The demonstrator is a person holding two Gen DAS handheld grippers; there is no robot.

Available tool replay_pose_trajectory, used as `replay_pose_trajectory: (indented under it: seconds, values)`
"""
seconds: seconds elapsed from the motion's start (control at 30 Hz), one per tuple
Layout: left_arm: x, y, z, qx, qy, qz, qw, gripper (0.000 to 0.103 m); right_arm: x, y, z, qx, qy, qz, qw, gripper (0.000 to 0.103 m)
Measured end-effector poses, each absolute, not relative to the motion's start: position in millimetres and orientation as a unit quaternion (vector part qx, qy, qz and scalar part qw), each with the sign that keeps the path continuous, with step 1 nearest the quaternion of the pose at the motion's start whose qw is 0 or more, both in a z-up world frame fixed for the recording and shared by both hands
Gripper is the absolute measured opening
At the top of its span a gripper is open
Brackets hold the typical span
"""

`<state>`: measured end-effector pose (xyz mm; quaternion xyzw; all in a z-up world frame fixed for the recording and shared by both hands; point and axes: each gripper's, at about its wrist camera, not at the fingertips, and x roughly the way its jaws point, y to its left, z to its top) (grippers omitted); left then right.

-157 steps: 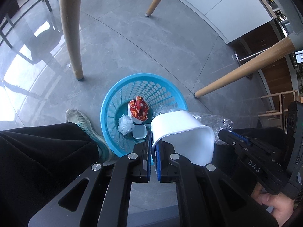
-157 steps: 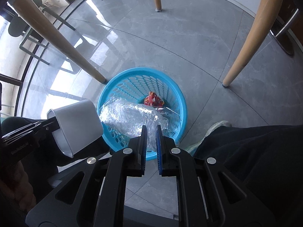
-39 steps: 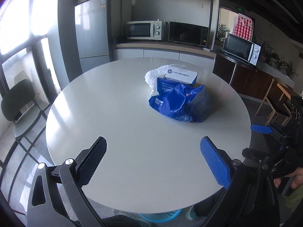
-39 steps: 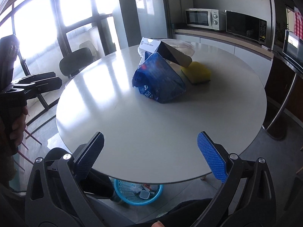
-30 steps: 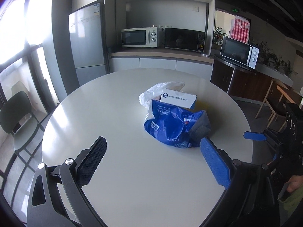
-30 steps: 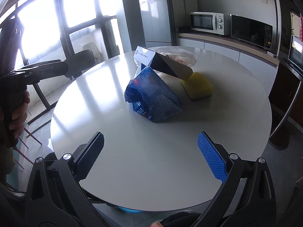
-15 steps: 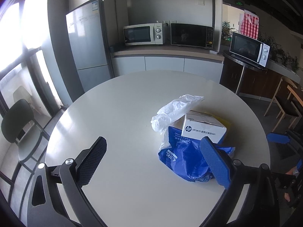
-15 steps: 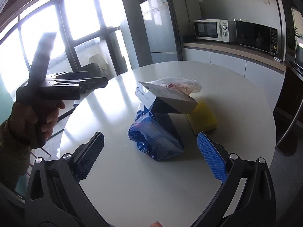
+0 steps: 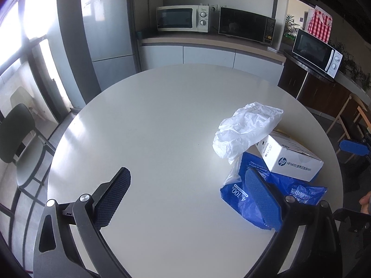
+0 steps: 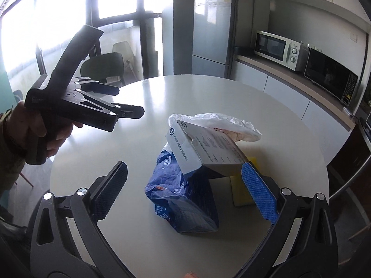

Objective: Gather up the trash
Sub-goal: 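Grasp the white plastic bag with the left tool while the right tool grasps the white HP box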

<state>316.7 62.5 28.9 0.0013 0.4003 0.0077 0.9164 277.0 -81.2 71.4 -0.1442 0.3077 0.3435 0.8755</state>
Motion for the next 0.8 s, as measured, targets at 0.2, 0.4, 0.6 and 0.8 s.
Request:
replay_pose_trajectory:
  seconds: [0.2, 0.4, 0.6, 0.8]
  values:
    - [324, 75, 19, -0.016, 0.410, -0.003, 0.912, 0.097, 290, -45, 63, -0.219, 0.315, 0.322, 0.866, 0.092]
    - [334, 78, 8, -0.013, 0.413, -0.022, 0.911, 0.097, 301, -28, 49, -0.264, 0.334, 0.296, 0.855, 0.075]
    - [346, 72, 1, -0.015, 0.415, -0.058, 0.908, 0.097, 305, -31, 50, -0.262, 0.342, 0.286, 0.856, 0.051]
    - [358, 50, -2, 0.022, 0.405, -0.094, 0.909, 0.097, 304, -38, 58, -0.256, 0.337, 0.284, 0.860, 0.041]
